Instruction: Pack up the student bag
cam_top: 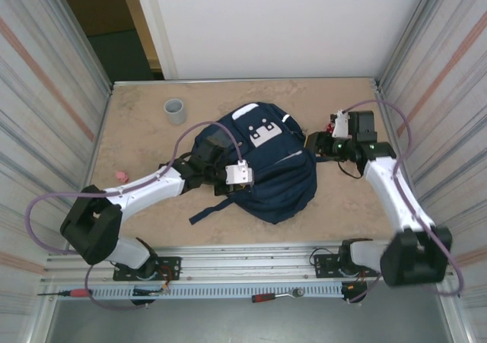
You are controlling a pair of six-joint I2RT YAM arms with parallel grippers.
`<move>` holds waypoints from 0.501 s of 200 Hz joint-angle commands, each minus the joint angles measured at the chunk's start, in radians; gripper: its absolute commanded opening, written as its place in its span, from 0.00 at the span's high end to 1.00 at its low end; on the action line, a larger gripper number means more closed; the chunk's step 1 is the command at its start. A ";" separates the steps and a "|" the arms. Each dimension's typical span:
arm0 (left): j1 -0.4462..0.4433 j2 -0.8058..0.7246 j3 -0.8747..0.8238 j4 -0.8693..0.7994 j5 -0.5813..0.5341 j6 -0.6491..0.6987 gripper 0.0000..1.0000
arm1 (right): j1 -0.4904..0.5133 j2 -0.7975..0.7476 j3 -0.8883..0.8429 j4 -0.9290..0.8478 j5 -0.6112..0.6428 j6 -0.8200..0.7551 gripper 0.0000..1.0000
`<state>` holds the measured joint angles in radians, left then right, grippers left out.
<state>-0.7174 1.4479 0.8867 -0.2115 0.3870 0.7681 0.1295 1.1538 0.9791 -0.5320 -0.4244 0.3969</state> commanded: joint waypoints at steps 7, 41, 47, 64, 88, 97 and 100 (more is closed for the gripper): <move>-0.004 0.005 0.049 -0.017 0.122 -0.164 1.00 | 0.217 -0.137 -0.058 -0.127 0.291 0.061 0.52; 0.002 0.028 0.061 -0.023 0.189 -0.256 1.00 | 0.557 -0.236 -0.155 -0.073 0.588 0.147 0.51; 0.005 0.036 0.068 -0.032 0.199 -0.269 1.00 | 0.619 -0.246 -0.167 -0.059 0.640 0.157 0.50; 0.013 0.064 0.097 -0.076 0.223 -0.286 1.00 | 0.758 -0.241 -0.178 -0.027 0.747 0.160 0.50; 0.013 0.082 0.111 -0.084 0.242 -0.295 1.00 | 0.913 -0.170 -0.142 -0.016 0.872 0.148 0.49; 0.014 0.083 0.111 -0.076 0.249 -0.300 1.00 | 0.959 -0.109 -0.124 -0.016 0.911 0.139 0.49; 0.015 0.083 0.111 -0.074 0.251 -0.302 1.00 | 0.970 -0.095 -0.119 -0.017 0.923 0.137 0.48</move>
<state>-0.7040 1.5272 0.9649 -0.2615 0.5259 0.5343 1.0054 0.9707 0.8093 -0.5686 0.2810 0.5220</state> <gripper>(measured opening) 0.066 0.512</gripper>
